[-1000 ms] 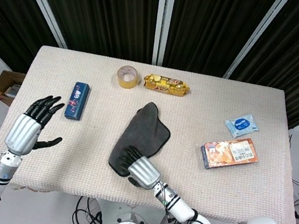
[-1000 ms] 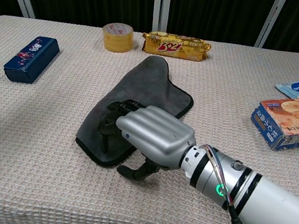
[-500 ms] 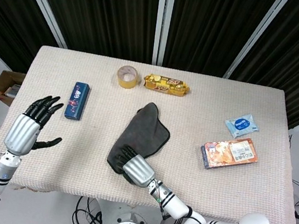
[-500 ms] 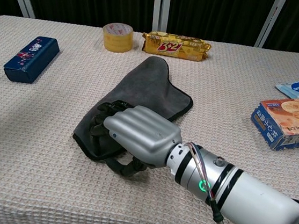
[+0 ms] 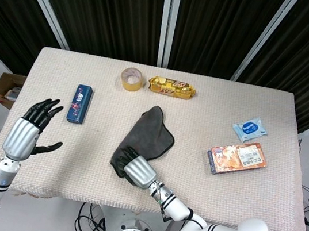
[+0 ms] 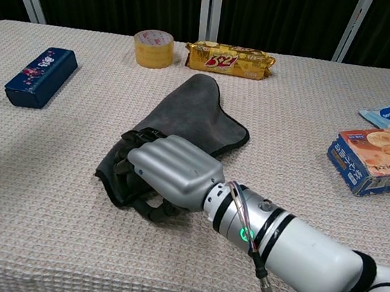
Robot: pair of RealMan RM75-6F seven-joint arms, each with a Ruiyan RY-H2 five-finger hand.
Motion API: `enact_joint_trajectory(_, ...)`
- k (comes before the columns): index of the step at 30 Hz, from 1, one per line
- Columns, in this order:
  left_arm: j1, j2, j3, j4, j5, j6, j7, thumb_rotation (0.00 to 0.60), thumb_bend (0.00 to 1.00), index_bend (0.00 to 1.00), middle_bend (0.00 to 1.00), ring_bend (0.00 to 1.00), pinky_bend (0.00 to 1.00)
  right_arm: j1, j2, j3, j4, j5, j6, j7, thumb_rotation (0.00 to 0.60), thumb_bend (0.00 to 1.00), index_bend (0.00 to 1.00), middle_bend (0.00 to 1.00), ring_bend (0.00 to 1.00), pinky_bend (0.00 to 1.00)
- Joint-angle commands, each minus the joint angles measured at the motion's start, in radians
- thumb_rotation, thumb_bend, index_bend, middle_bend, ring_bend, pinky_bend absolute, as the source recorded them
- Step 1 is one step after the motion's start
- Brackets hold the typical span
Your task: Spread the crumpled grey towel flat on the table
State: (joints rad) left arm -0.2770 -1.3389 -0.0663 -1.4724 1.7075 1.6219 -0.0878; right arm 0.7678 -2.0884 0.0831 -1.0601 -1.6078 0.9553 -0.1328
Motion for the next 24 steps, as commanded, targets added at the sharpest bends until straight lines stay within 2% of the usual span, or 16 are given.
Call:
enact_joint_trajectory(1, 0.002, 0.001, 0.001, 0.001, 0.000, 0.001, -0.001, 0.600, 0.00, 0.12, 0.07, 0.08, 0.17, -0.002, -0.006, 0.006, 0.010, -0.004, 0.036, 0.027, 0.600, 0.46, 0.67, 0.30, 0.00, 0.00)
enact_joint_trajectory(4, 0.003, 0.003, 0.000, 0.001, -0.006, -0.002, -0.007, 0.600, 0.00, 0.12, 0.07, 0.08, 0.17, -0.006, 0.015, 0.016, -0.007, -0.012, 0.075, 0.059, 0.600, 0.46, 0.73, 0.32, 0.00, 0.00)
enact_joint_trajectory(10, -0.005, -0.004, -0.005, -0.003, -0.026, -0.025, -0.044, 0.600, 0.00, 0.12, 0.07, 0.08, 0.17, -0.006, 0.121, 0.059, -0.119, -0.011, 0.129, 0.094, 0.600, 0.46, 0.74, 0.32, 0.00, 0.00)
enact_joint_trajectory(17, -0.042, -0.036, -0.011, -0.027, -0.076, -0.118, -0.123, 0.600, 0.00, 0.14, 0.07, 0.09, 0.20, 0.004, 0.259, 0.158, -0.257, 0.022, 0.171, 0.083, 0.600, 0.46, 0.74, 0.32, 0.00, 0.00)
enact_joint_trajectory(24, -0.099, -0.062, -0.035, -0.115, -0.181, -0.274, -0.218, 0.600, 0.00, 0.19, 0.07, 0.11, 0.20, 0.041, 0.355, 0.273, -0.347, 0.109, 0.150, -0.024, 0.600, 0.46, 0.74, 0.32, 0.00, 0.00)
